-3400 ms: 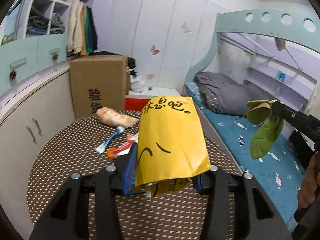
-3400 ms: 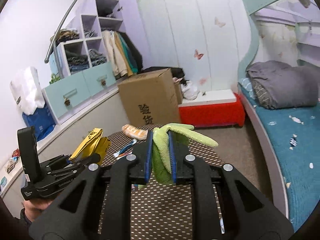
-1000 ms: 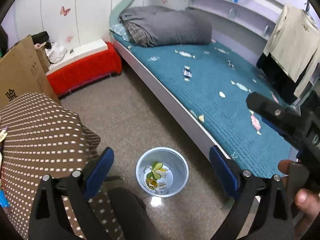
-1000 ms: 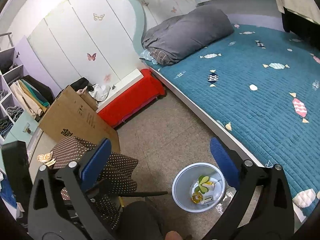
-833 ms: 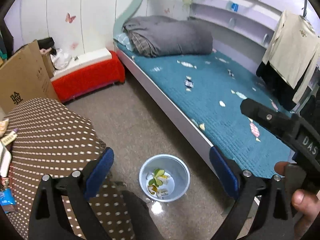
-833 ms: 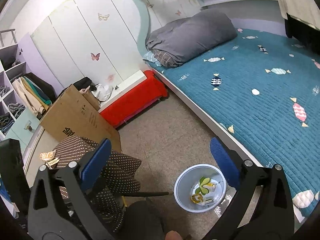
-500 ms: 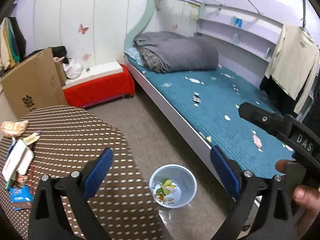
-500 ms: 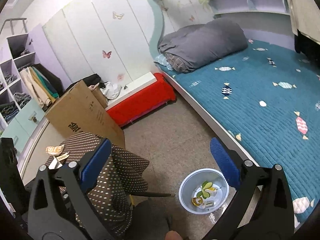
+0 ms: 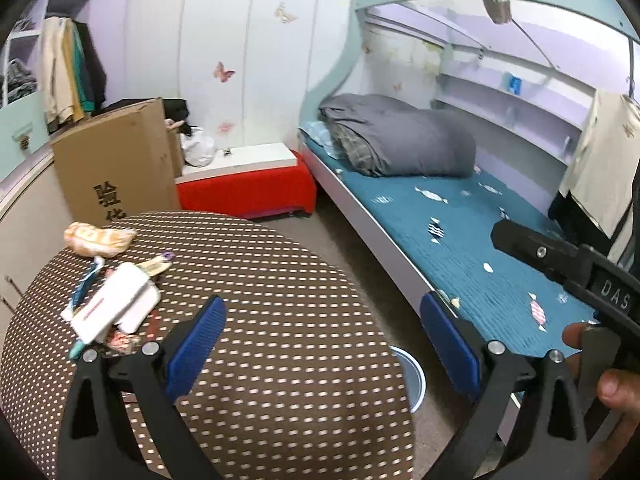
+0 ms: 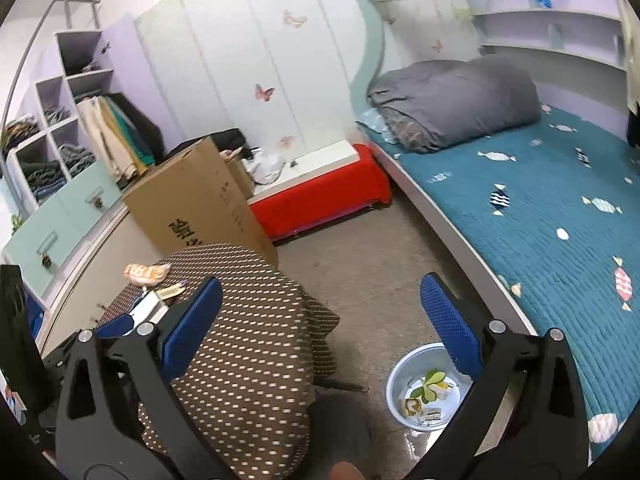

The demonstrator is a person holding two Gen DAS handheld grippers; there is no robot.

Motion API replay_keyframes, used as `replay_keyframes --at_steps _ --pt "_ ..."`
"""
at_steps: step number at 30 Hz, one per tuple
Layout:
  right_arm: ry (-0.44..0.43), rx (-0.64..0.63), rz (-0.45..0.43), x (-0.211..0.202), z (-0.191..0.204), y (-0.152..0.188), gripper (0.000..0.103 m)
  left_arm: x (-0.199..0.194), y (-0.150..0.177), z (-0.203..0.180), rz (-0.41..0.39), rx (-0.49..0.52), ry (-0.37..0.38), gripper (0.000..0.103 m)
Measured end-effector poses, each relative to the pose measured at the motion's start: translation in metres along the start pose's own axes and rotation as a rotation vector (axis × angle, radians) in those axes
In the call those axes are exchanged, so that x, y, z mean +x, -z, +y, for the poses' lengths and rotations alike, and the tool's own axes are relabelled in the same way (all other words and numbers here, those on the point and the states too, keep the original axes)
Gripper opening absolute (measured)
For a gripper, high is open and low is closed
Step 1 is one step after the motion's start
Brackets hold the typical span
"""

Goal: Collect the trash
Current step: 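Grasp the blue snack wrapper on the table with the right gripper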

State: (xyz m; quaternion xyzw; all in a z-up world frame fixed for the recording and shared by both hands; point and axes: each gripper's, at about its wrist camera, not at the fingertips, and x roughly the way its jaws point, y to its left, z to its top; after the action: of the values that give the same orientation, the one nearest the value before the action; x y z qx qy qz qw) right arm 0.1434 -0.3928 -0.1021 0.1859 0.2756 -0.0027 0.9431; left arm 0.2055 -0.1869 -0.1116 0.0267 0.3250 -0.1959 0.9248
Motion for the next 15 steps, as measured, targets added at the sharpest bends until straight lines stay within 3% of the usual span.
replay_keyframes --at_steps 10,15 --pt "-0.099 -0.117 0.051 0.020 0.066 0.012 0.097 -0.031 0.017 0.069 -0.024 -0.075 -0.092 0.096" --pt "-0.169 -0.201 0.101 0.038 0.108 0.023 0.097 -0.046 0.031 0.113 -0.037 -0.127 -0.173 0.096"
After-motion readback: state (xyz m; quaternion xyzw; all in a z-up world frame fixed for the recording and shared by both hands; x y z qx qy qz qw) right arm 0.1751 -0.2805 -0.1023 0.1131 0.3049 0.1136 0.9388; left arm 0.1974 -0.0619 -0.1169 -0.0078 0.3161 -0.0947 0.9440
